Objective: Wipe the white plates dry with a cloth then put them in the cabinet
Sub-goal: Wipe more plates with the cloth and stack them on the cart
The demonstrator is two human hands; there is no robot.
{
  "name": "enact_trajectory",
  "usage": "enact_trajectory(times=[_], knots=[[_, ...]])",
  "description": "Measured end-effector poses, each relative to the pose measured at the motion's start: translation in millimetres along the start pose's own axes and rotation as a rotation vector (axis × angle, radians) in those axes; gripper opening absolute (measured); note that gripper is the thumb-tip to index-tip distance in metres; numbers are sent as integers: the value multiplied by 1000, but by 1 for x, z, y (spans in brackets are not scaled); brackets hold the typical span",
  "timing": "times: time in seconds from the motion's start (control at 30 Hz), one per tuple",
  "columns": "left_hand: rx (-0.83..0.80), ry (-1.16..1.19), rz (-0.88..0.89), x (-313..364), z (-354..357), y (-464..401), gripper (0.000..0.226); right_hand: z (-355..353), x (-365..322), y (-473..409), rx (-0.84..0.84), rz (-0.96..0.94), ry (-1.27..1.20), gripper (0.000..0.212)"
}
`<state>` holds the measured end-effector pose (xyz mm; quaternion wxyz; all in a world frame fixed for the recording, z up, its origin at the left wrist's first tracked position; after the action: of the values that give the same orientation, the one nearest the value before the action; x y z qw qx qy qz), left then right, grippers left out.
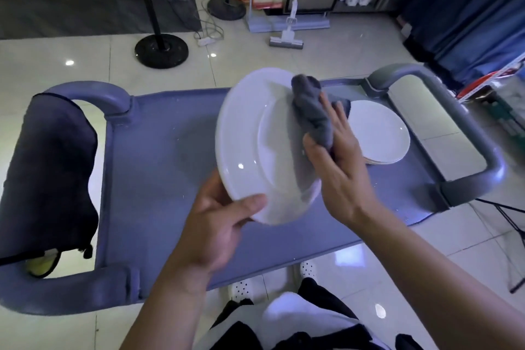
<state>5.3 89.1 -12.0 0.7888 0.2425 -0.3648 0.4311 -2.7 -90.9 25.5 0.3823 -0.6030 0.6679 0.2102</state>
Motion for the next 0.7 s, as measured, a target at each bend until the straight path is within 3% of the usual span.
enact_trajectory(times=[0.27,0.4,0.53,0.7], knots=[[121,32,59,2,-10,9,49,45,14,55,-20,132,-357,48],[64,-51,40,3,-9,4,45,54,-5,64,32,196,-537,50],[-27,-115,-10,-5,4,1,46,28,-18,24,140,235,-410,50],[24,-27,-50,-9,5,-5,49,30,-33,21,-84,127,-215,49]])
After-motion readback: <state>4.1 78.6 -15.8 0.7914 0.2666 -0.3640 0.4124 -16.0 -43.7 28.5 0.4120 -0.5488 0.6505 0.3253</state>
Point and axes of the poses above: each hand's wrist, its own y-axis away from the middle knuckle, its own z-axis out of the palm, x = y × z, the point moved 4 cm from there along -y, towards the middle knuckle, and after that the axes turned 3 degrees about -x, right-handed, at the moved point
